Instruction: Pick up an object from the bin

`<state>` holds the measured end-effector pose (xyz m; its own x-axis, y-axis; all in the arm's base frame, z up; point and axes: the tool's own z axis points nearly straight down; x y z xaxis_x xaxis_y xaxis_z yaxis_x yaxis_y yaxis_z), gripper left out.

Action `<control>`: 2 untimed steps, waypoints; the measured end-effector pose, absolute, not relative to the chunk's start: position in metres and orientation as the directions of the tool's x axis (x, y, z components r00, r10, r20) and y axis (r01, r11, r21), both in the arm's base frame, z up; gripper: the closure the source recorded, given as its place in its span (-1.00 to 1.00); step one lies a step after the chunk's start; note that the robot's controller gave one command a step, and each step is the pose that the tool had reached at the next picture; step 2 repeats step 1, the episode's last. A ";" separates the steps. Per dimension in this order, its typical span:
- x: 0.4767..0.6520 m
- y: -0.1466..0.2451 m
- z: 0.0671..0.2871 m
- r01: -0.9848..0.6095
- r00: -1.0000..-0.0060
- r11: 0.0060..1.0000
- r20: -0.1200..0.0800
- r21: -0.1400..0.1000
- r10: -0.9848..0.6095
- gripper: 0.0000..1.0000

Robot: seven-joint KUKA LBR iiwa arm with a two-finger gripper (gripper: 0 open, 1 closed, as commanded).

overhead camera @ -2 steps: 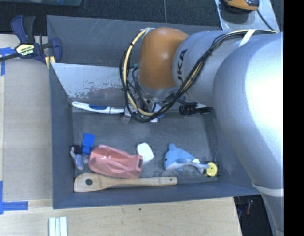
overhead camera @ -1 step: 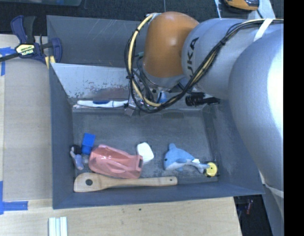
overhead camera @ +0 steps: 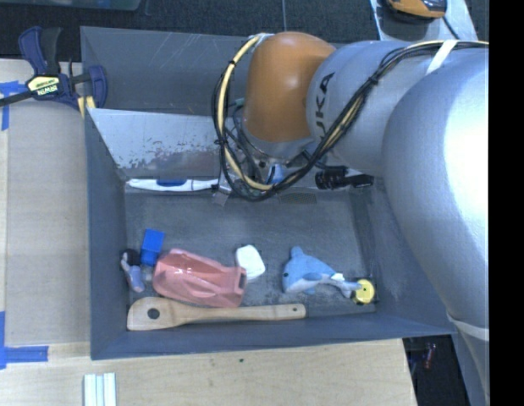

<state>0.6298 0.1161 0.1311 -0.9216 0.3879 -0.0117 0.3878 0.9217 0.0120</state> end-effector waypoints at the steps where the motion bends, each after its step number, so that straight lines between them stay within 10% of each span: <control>1: 0.631 0.116 0.166 0.387 -0.922 0.922 -0.017 0.016 0.387 1.00; 2: 0.631 0.116 0.166 0.387 -0.922 0.922 -0.017 0.016 0.387 1.00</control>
Offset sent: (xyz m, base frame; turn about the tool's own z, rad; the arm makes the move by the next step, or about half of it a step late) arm -0.0006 -0.0003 0.0238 0.0004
